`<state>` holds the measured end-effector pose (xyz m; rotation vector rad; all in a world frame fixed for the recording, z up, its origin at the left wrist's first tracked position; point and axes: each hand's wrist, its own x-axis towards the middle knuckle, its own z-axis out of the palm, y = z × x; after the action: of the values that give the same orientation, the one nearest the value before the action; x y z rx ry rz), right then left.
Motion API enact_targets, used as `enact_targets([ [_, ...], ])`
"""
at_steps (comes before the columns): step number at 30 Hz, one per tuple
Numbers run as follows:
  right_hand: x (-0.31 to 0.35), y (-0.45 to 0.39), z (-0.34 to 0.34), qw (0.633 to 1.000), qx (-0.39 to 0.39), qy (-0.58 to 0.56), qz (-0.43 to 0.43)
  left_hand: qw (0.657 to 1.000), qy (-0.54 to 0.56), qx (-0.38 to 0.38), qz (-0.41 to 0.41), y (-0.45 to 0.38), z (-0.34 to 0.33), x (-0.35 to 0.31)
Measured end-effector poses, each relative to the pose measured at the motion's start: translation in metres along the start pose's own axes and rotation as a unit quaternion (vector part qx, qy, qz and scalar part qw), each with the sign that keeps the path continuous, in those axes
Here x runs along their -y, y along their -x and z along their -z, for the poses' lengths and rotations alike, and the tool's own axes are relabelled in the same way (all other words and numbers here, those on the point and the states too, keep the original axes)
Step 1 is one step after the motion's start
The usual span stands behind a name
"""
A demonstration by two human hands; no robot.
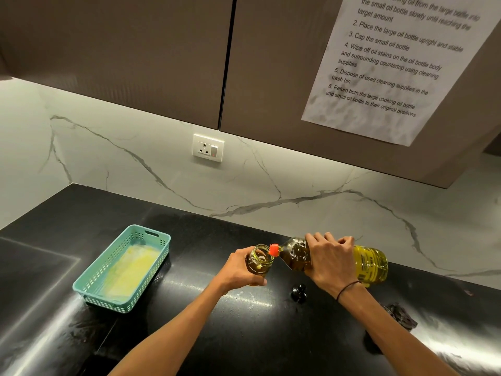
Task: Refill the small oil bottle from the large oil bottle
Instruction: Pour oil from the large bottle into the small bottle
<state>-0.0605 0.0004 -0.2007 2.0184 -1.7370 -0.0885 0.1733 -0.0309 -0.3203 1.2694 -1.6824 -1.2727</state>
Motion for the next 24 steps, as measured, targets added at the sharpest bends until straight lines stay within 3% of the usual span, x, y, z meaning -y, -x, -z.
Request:
enact_targets([
  [24,-0.0006,0.0026,-0.0018,1.0,0.003,0.012,-0.004,1.0,0.02,0.006,0.003,-0.0001,-0.0047,-0.0016],
])
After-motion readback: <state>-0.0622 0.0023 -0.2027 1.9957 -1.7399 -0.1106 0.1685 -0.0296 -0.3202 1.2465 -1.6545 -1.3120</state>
